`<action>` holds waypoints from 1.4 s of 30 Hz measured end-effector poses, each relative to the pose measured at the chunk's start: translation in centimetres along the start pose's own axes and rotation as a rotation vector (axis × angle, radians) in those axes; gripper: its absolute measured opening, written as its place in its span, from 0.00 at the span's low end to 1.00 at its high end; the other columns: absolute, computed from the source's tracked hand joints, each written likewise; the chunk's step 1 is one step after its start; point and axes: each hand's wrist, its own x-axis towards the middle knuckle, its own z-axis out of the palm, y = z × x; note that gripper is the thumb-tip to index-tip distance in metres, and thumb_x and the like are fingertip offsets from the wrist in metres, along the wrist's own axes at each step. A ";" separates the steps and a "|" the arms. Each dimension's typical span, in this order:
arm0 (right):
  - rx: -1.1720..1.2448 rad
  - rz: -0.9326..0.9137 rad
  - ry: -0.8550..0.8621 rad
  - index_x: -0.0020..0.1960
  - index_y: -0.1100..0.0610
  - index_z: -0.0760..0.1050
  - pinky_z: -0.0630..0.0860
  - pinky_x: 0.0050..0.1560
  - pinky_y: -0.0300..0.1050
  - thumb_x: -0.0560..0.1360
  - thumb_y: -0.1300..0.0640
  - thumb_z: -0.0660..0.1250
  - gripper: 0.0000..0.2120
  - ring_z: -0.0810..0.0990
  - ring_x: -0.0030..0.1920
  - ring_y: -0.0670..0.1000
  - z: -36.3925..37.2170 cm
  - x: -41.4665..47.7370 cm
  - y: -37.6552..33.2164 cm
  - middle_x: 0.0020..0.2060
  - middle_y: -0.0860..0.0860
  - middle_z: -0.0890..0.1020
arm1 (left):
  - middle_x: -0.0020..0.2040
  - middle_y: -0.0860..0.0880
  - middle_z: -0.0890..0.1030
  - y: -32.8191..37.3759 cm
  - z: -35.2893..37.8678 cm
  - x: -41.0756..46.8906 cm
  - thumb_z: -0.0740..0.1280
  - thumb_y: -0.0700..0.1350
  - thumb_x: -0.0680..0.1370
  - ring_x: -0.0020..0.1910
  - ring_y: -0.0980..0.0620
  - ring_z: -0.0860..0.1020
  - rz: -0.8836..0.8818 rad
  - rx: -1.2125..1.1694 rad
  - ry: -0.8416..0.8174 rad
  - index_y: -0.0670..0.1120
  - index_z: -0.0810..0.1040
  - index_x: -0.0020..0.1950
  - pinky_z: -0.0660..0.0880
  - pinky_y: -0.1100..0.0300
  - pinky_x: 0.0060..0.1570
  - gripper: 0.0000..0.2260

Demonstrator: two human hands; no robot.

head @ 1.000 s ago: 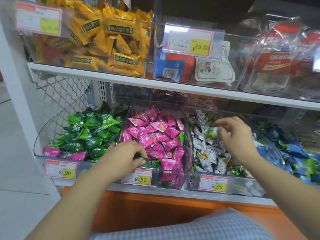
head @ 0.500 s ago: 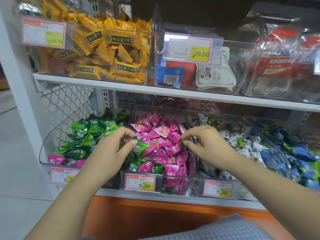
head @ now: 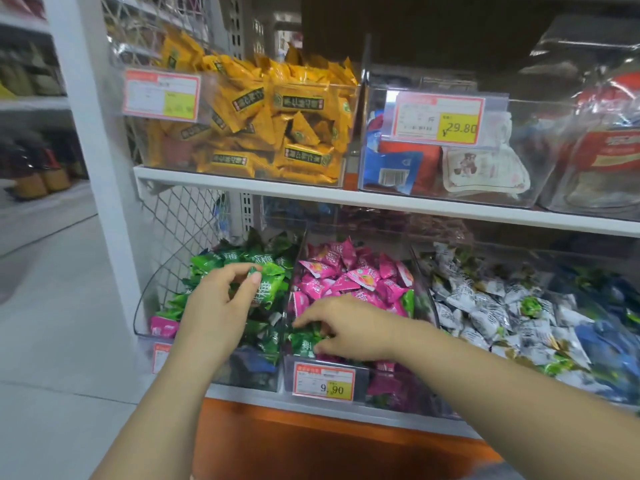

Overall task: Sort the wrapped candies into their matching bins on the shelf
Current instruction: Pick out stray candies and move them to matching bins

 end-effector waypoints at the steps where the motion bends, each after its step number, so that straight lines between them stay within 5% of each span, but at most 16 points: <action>1: -0.028 -0.012 -0.021 0.67 0.51 0.71 0.71 0.52 0.44 0.75 0.56 0.68 0.21 0.74 0.51 0.49 0.0 0.4 0.0 0.59 0.51 0.77 | 0.53 0.53 0.78 -0.2 -0.3 0.2 0.63 0.49 0.79 0.51 0.52 0.76 -0.008 0.003 0.012 0.52 0.77 0.58 0.66 0.61 0.44 0.09; 4: -0.176 -0.068 -0.072 0.66 0.47 0.72 0.71 0.53 0.47 0.75 0.58 0.68 0.21 0.73 0.53 0.49 0.5 0.9 -0.1 0.58 0.49 0.76 | 0.53 0.55 0.76 -0.8 -1.3 0.6 0.64 0.48 0.79 0.48 0.55 0.72 -0.024 0.027 0.044 0.53 0.78 0.56 0.63 0.66 0.37 0.08; 9: -0.159 -0.081 -0.070 0.63 0.48 0.75 0.69 0.59 0.47 0.74 0.54 0.69 0.18 0.72 0.55 0.50 0.1 1.1 0.5 0.56 0.49 0.73 | 0.60 0.49 0.77 -2.3 -2.5 1.1 0.67 0.44 0.78 0.58 0.49 0.74 -0.058 0.067 0.079 0.52 0.79 0.58 0.66 0.60 0.53 0.09; 14: 0.085 -0.060 0.181 0.60 0.52 0.76 0.64 0.42 0.26 0.73 0.51 0.70 0.16 0.70 0.39 0.35 -2.3 1.1 0.7 0.48 0.42 0.71 | 0.60 0.46 0.75 -3.7 -3.0 1.6 0.68 0.42 0.76 0.57 0.48 0.75 -0.036 0.149 0.171 0.52 0.80 0.56 0.67 0.59 0.54 0.09; 18: 0.094 -0.067 0.352 0.64 0.48 0.74 0.66 0.46 0.30 0.75 0.52 0.68 0.18 0.69 0.41 0.39 -2.9 2.9 -1.4 0.47 0.42 0.68 | 0.59 0.47 0.71 -3.9 -2.6 2.0 0.68 0.40 0.76 0.47 0.52 0.72 -0.068 0.183 0.249 0.48 0.80 0.57 0.65 0.62 0.48 0.10; 21: -0.068 -0.097 0.267 0.67 0.46 0.72 0.66 0.60 0.47 0.76 0.54 0.65 0.19 0.69 0.57 0.49 -1.8 4.4 -2.9 0.55 0.46 0.70 | 0.60 0.47 0.71 -4.6 -2.0 2.1 0.71 0.43 0.74 0.58 0.48 0.73 -0.095 0.256 0.115 0.48 0.80 0.57 0.67 0.58 0.55 0.12; 24: -0.062 -0.121 0.295 0.63 0.47 0.75 0.63 0.62 0.47 0.75 0.57 0.64 0.17 0.68 0.60 0.50 -1.3 4.6 -3.3 0.58 0.47 0.73 | 0.66 0.49 0.70 -4.5 -2.2 2.1 0.67 0.54 0.76 0.65 0.47 0.69 -0.042 0.316 0.098 0.51 0.79 0.61 0.66 0.52 0.62 0.16; 28: -0.013 -0.111 0.401 0.55 0.51 0.80 0.67 0.56 0.42 0.75 0.59 0.65 0.11 0.74 0.50 0.46 -1.5 3.8 -1.9 0.49 0.45 0.79 | 0.76 0.52 0.58 -3.8 -1.5 1.5 0.58 0.66 0.76 0.75 0.50 0.52 0.072 0.422 -0.091 0.59 0.64 0.73 0.51 0.42 0.73 0.27; 31: 0.107 -0.006 0.423 0.50 0.53 0.82 0.68 0.45 0.32 0.74 0.61 0.66 0.08 0.76 0.40 0.41 -2.0 2.2 0.2 0.42 0.43 0.81 | 0.78 0.54 0.46 -3.8 0.1 0.8 0.56 0.66 0.76 0.76 0.49 0.40 0.044 0.552 -0.270 0.63 0.52 0.75 0.39 0.35 0.70 0.30; 35: 0.102 0.036 0.296 0.54 0.53 0.81 0.69 0.42 0.26 0.75 0.59 0.67 0.10 0.77 0.39 0.37 -1.3 0.7 1.4 0.42 0.43 0.82 | 0.78 0.53 0.41 -3.8 1.4 1.0 0.51 0.65 0.78 0.76 0.47 0.36 0.023 0.626 -0.276 0.62 0.44 0.76 0.38 0.33 0.69 0.29; 38: -0.038 0.027 0.165 0.65 0.49 0.74 0.68 0.46 0.31 0.74 0.52 0.69 0.19 0.72 0.40 0.33 -0.3 0.4 1.6 0.53 0.43 0.79 | 0.78 0.51 0.39 -4.0 2.2 1.2 0.50 0.66 0.78 0.76 0.45 0.36 0.019 0.751 -0.272 0.61 0.38 0.76 0.39 0.32 0.68 0.32; 42: -0.101 0.047 0.149 0.66 0.48 0.72 0.69 0.62 0.42 0.73 0.49 0.69 0.21 0.75 0.58 0.45 -0.2 0.2 1.8 0.62 0.44 0.77 | 0.78 0.49 0.36 -3.8 2.7 1.7 0.52 0.68 0.75 0.75 0.43 0.35 -0.020 0.811 -0.277 0.59 0.34 0.75 0.38 0.31 0.67 0.37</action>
